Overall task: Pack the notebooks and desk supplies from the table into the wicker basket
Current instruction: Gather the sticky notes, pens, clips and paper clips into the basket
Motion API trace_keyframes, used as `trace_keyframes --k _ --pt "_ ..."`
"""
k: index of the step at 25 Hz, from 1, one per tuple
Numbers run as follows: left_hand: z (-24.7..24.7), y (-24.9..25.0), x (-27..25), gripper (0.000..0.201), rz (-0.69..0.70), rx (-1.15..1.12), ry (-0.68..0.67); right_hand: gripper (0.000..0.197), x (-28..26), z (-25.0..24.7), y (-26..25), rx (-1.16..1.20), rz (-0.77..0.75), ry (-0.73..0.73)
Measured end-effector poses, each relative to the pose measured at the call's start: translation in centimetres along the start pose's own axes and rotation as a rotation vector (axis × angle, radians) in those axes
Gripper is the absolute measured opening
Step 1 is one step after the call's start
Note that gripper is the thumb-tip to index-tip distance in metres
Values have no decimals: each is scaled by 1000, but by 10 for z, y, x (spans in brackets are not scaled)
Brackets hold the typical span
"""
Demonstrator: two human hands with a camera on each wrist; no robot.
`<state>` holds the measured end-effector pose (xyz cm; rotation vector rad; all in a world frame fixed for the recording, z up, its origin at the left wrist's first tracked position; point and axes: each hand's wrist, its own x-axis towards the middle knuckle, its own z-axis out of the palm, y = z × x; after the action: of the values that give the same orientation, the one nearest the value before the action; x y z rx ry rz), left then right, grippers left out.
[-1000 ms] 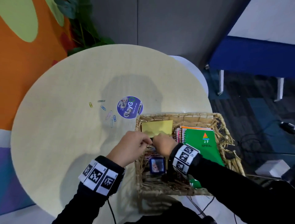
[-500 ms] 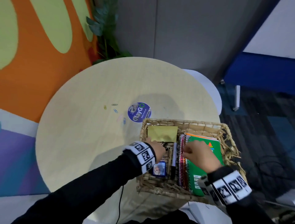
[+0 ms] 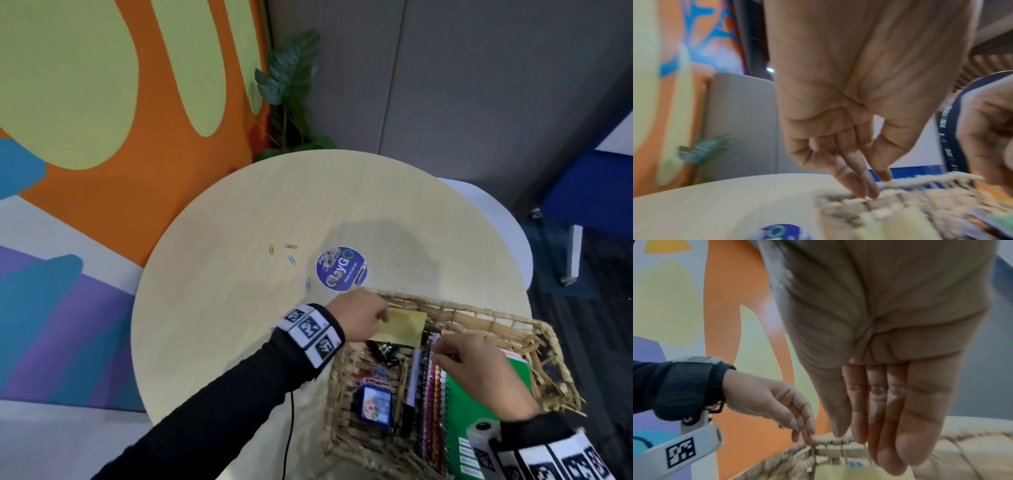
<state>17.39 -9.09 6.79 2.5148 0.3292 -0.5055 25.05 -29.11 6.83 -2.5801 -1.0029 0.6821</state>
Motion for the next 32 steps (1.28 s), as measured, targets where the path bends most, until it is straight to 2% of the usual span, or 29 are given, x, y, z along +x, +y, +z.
trace_keyframes --k 2,4,6,8,9,12,15,19,24,28,32 --pt "-22 -38 -1 31 -76 -112 254 7 20 -15 -16 25 -38 51" --pt "-34 -84 6 29 -213 -187 458 6 47 -28 -36 65 -82 86" --pt "-39 -127 17 27 -345 -265 628 7 78 -36 -58 33 -123 98" --pt "-42 -165 29 24 -481 -360 735 10 113 -37 -79 -54 -178 95" --pt "-43 -182 37 23 -563 -392 735 12 133 -36 -90 -100 -207 85" --pt "-46 -220 58 25 -777 -436 619 16 186 -29 -123 -205 -287 19" --pt "-49 -241 77 27 -849 -453 551 15 230 -16 -148 -286 -328 -64" --pt "-51 -264 94 23 -888 -433 479 16 272 9 -167 -329 -340 -158" --pt "-59 -269 102 26 -915 -406 401 17 317 56 -190 -294 -344 -241" --pt "-56 -257 97 28 -877 -423 424 22 339 89 -208 -290 -306 -287" --pt "-43 -246 72 25 -814 -484 522 21 349 109 -214 -313 -273 -267"
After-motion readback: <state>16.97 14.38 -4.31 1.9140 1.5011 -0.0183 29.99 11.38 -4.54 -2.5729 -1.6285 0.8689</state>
